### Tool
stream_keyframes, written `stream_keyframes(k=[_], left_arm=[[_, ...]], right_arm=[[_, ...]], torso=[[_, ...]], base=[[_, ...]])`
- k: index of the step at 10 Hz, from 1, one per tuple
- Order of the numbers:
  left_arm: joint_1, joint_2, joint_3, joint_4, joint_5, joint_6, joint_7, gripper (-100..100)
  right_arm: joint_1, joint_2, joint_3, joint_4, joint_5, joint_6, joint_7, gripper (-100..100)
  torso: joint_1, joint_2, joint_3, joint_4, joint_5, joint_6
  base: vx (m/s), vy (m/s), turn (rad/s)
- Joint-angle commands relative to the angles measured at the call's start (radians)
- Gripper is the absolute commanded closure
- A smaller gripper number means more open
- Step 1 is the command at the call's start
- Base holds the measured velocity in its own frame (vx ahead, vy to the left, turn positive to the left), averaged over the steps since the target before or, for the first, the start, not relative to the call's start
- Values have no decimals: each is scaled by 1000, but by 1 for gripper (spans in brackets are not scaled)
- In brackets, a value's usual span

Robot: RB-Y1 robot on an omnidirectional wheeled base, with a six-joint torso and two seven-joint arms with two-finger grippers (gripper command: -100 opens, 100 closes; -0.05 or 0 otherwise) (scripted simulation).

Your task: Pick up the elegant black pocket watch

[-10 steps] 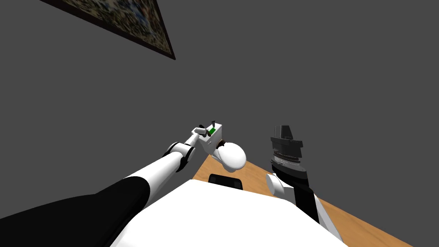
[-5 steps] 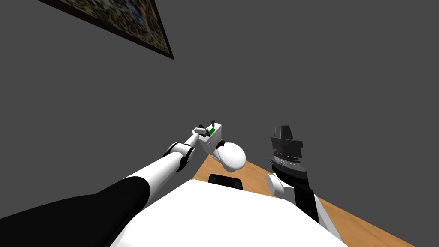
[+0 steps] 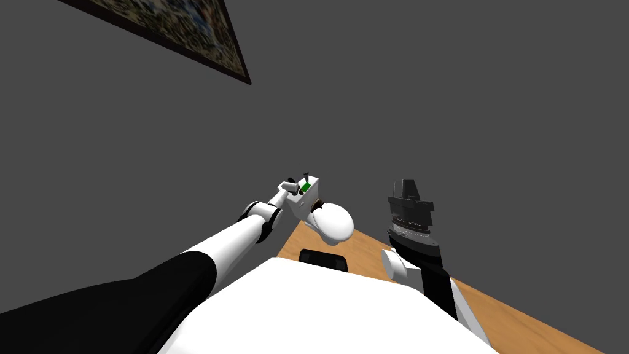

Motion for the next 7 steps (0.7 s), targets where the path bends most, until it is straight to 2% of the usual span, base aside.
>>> stream_keyframes(k=[1,2,7], left_arm=[[-33,-18,2,41,-24,-9,21,100],[-33,-18,2,41,-24,-9,21,100],[-129,-76,6,150,-104,-27,89,100]], right_arm=[[0,0,0,0,0,0,0,0],[0,0,0,0,0,0,0,0],[0,0,0,0,0,0,0,0]], torso=[[0,0,0,0,0,0],[0,0,0,0,0,0],[-2,-1,-1,-1,-1,1]], base=[[-51,75,-15],[-34,46,-7],[-43,59,-11]])
